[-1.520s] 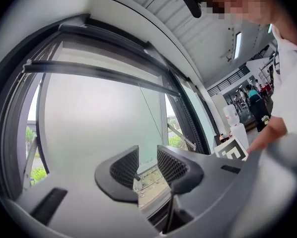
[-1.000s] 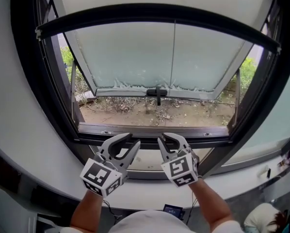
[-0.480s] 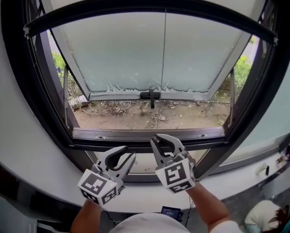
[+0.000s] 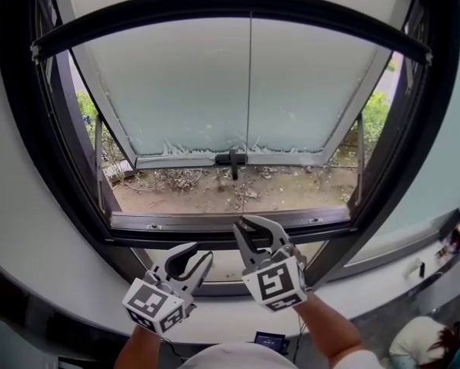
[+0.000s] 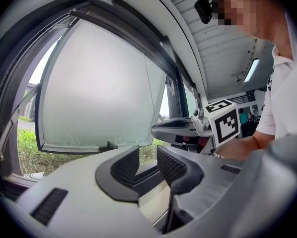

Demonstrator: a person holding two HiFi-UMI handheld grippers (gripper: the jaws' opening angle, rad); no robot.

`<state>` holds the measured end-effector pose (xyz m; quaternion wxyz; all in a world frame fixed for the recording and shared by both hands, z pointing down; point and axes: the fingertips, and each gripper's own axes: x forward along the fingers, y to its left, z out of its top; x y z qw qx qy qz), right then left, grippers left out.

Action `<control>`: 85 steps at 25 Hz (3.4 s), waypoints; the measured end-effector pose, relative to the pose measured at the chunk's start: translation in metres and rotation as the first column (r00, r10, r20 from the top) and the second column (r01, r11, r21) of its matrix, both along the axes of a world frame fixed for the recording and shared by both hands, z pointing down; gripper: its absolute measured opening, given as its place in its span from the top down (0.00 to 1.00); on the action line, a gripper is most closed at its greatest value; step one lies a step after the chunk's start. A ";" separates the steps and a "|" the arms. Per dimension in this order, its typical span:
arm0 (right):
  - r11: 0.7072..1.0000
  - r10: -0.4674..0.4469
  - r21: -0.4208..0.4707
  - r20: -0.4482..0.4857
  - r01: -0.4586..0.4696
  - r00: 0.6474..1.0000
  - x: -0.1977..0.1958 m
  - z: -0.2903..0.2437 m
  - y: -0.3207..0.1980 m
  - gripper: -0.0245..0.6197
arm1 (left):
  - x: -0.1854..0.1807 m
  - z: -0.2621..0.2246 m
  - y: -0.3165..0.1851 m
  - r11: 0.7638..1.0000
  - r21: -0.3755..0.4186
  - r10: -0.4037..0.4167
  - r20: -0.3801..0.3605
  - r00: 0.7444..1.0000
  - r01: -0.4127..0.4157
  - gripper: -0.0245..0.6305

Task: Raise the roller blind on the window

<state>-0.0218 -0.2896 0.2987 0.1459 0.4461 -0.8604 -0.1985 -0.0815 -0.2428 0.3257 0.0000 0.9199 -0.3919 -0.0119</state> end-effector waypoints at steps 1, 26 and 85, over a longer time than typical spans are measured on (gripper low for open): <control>1.000 0.000 0.007 0.001 0.000 1.000 0.000 -0.003 0.001 0.87 | 0.001 0.000 0.000 1.000 0.000 0.003 -0.001 1.000 -0.003 0.76; 0.996 -0.002 0.085 0.008 0.001 1.000 0.001 -0.036 0.009 0.87 | 0.010 0.001 0.007 0.999 -0.023 0.023 -0.015 1.000 -0.024 0.76; 0.958 0.027 0.282 0.074 -0.047 0.997 0.019 -0.137 -0.006 0.87 | 0.013 0.010 0.003 0.996 -0.074 0.043 -0.039 0.998 -0.046 0.77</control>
